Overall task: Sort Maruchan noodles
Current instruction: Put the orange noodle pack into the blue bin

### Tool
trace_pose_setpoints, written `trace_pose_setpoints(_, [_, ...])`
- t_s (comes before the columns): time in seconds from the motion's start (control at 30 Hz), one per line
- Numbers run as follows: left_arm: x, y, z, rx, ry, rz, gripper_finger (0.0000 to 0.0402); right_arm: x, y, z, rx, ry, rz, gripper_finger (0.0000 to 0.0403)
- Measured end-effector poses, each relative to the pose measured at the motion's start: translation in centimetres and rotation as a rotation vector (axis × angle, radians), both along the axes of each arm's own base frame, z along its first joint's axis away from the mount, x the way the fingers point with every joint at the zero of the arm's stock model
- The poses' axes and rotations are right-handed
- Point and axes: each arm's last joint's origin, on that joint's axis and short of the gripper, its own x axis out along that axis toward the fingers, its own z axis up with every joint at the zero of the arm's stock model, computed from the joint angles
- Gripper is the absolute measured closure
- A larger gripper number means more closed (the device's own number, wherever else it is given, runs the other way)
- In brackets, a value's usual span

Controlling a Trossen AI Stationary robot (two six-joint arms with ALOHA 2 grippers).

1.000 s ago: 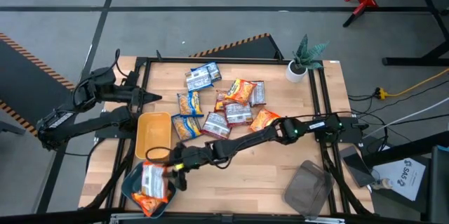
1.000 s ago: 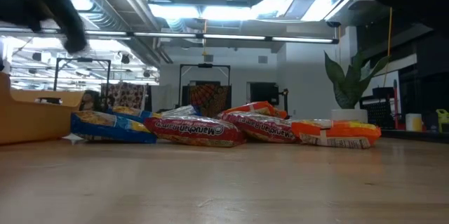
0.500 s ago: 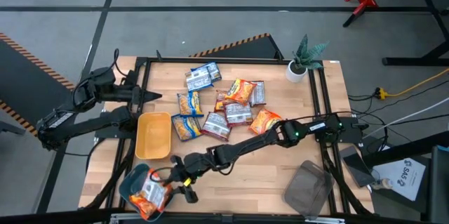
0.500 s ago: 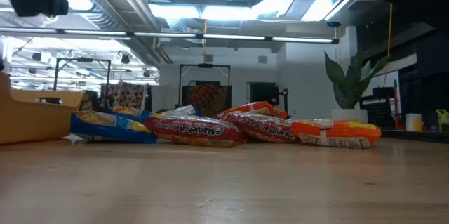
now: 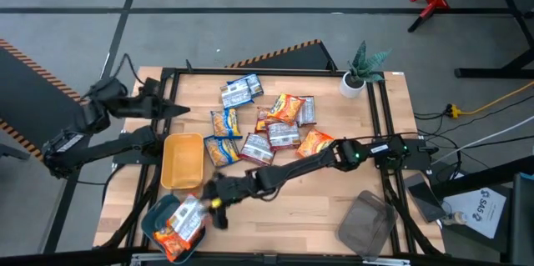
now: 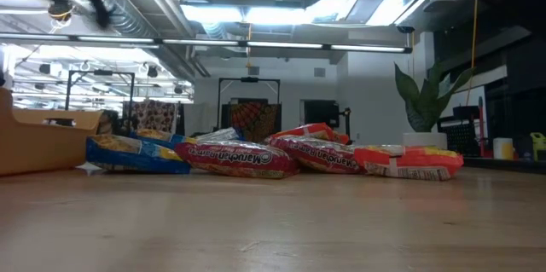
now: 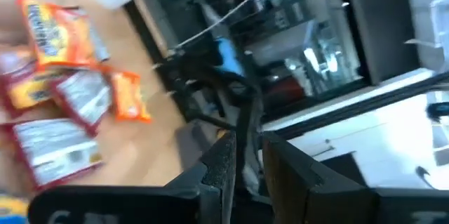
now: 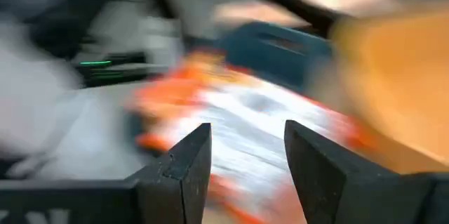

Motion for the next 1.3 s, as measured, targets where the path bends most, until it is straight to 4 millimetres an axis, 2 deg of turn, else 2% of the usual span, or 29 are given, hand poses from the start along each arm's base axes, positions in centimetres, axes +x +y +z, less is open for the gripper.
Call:
trace_pose_setpoints(0.13, [-0.8,-0.4,1.8,0.073,0.003,0.022,0.0340,-0.6,-1.0,0.0,-0.013,0.122,-0.083,0.0237])
trace_pose_setpoints(0.37, [0.4,-0.4,1.7,0.105,0.211,-0.182,0.0346,-1.3,0.3,0.2,0.374,0.314,0.071,0.0237])
trace_pose_setpoints(0.47, [1.3,-0.1,1.7,0.130,0.282,-0.169,0.0346,-2.4,0.8,1.7,0.425,0.396,0.086,0.0237])
trace_pose_setpoints(0.63, [3.0,0.2,1.9,0.179,0.394,-0.259,0.0346,-6.5,2.1,6.1,0.307,0.514,0.077,0.0237])
trace_pose_setpoints(0.73, [4.6,0.0,1.4,0.187,0.483,-0.391,0.0346,-9.4,2.0,9.7,0.235,0.534,0.019,0.0237])
trace_pose_setpoints(0.83, [5.7,-0.8,-0.1,0.201,0.638,-0.560,0.0346,-13.3,2.3,14.0,0.157,0.515,-0.084,0.0237])
trace_pose_setpoints(0.9, [6.3,-1.4,-0.9,0.240,0.721,-0.648,0.0346,-16.3,3.3,16.0,0.103,0.509,-0.169,0.0237])
trace_pose_setpoints(0.97, [7.1,-2.1,-1.3,0.301,0.747,-0.716,0.0346,-18.8,4.5,17.0,0.051,0.498,-0.252,0.0237])
trace_pose_setpoints(1.07, [8.5,-3.1,-1.5,0.418,0.708,-0.792,0.0342,-21.3,6.0,17.6,0.006,0.479,-0.347,0.0237])
trace_pose_setpoints(1.23, [11.3,-4.8,-1.4,0.540,0.536,-0.922,0.0309,-23.3,8.6,16.6,0.059,0.527,-0.396,0.0237])
trace_pose_setpoints(1.3, [12.2,-5.5,-1.9,0.579,0.533,-0.975,0.0292,-24.0,9.6,16.0,0.072,0.537,-0.416,0.0237])
